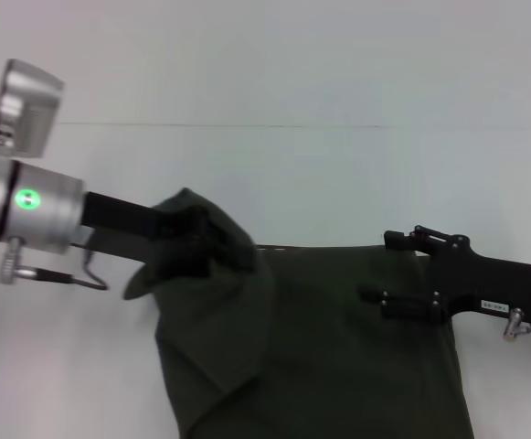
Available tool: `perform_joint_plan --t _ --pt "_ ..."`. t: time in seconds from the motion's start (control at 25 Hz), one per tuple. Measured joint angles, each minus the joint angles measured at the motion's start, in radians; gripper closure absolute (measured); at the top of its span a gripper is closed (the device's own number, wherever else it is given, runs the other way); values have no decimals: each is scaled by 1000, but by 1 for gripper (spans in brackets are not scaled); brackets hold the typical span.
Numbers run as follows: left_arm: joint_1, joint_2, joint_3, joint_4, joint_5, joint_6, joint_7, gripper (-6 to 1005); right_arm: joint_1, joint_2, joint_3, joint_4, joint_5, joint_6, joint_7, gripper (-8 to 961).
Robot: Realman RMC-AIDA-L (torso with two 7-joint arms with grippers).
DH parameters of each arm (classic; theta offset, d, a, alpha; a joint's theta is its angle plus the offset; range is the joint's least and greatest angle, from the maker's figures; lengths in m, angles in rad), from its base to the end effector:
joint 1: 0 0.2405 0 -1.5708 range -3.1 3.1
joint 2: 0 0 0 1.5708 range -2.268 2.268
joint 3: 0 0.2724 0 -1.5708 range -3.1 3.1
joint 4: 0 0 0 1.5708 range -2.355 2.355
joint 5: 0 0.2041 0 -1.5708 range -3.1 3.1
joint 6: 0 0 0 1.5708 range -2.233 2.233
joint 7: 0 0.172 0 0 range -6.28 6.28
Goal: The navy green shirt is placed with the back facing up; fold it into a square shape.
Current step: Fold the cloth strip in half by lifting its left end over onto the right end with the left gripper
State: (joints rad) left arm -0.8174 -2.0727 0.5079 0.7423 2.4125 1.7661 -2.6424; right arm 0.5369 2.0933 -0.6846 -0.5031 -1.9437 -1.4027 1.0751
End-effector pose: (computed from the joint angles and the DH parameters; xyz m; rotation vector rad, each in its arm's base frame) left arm -0.1987 0.3715 -0.0226 2.2598 1.9711 0.3814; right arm 0.2721 0.3471 -0.0596 -2.6444 0.4204 0.6470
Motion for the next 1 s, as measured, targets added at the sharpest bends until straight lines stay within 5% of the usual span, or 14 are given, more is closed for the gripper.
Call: perform_joint_plan --t 0.32,0.6,1.0 --pt "-10 -41 41 -73 -100 -67 48 949 -35 -1 49 -7 3 6 7 26" --pt "-20 -53 82 -104 -178 -65 56 949 -54 -4 53 -12 3 12 2 26" --pt "-22 -98 246 -162 -212 -235 106 933 -90 -6 97 -26 5 7 7 25"
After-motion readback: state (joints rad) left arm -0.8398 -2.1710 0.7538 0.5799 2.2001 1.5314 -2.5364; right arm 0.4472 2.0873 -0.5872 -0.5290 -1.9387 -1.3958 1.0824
